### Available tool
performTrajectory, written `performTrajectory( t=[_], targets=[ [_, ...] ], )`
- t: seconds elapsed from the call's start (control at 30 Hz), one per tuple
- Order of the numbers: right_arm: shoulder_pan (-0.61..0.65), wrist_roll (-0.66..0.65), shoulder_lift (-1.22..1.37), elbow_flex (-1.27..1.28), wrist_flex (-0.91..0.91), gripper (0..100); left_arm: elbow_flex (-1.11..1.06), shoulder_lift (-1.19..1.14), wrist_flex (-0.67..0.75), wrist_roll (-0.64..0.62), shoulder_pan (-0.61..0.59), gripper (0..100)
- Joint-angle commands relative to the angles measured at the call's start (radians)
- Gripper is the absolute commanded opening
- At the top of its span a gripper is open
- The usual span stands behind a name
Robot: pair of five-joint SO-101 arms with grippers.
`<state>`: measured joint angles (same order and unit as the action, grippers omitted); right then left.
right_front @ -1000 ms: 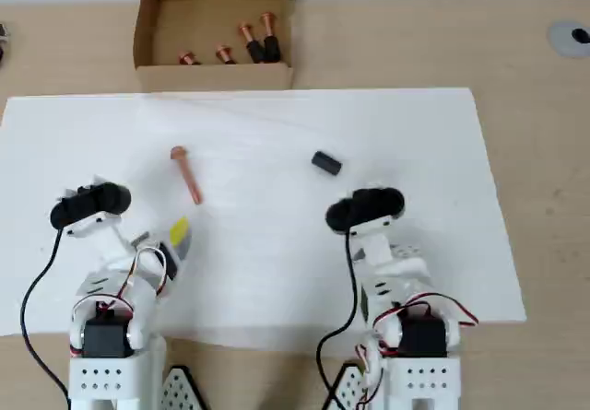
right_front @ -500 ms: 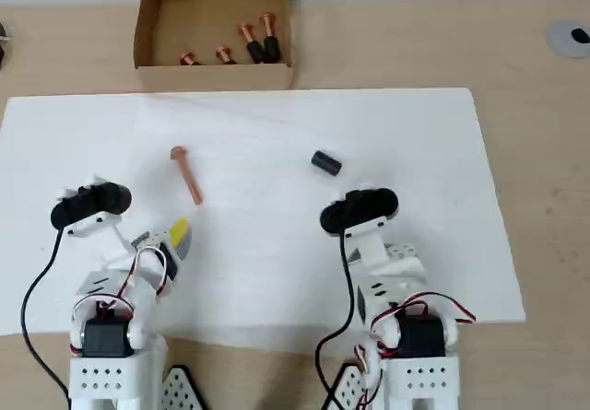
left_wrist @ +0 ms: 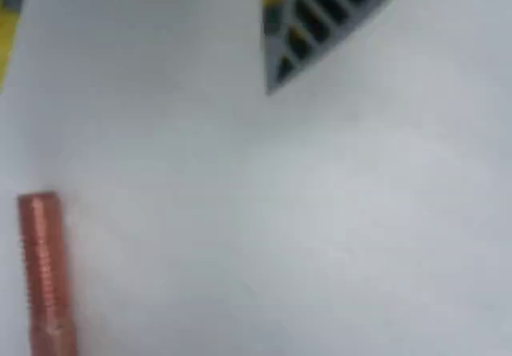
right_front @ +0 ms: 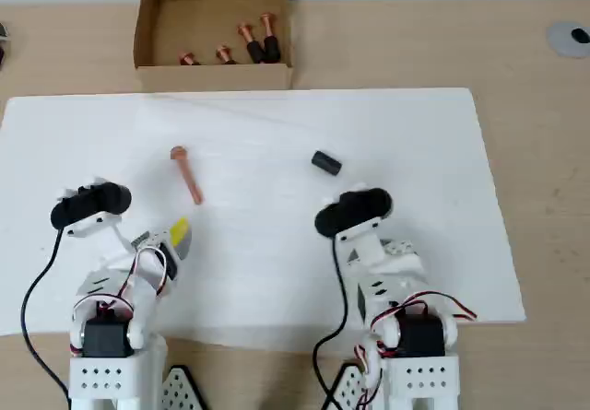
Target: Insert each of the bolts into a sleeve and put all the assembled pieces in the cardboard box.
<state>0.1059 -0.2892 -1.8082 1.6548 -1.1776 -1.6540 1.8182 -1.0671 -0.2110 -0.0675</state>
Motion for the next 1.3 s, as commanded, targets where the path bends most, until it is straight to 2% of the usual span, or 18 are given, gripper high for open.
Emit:
performTrajectory(
  t=[0.0,0.2,0.47,0.7,0.83,0.97,1.07,1.27],
  targets=[
    [0.004,-0.025,-0.099,-0.056,-0.009,8.7,0.005,0.007,0.018,-0.008,0.025,23],
    [0.004,-0.029,0.015,-0.28,-0.021,10.7,0.005,0.007,0.018,-0.006,0.083,23],
    [0.013,-0.028,0.572,-0.776,-0.13,10.8,0.003,0.007,0.034,-0.008,0.092,23],
    [0.179,-0.026,1.029,-1.147,-0.371,10.8,0.009,0.005,0.04,0.006,0.077,23],
    [0.205,-0.025,1.233,-1.205,-0.397,10.8,0.048,0.005,0.041,0.138,-0.054,23],
    [0.151,-0.025,1.391,-1.224,-0.399,10.8,0.117,0.005,0.077,0.255,-0.17,23],
    [0.097,-0.051,1.503,-1.254,-0.4,10.8,0.176,0.005,0.106,0.336,-0.173,23],
    [0.064,-0.233,1.741,-1.457,-0.493,10.8,0.255,0.002,0.14,0.416,-0.173,23]
  ],
)
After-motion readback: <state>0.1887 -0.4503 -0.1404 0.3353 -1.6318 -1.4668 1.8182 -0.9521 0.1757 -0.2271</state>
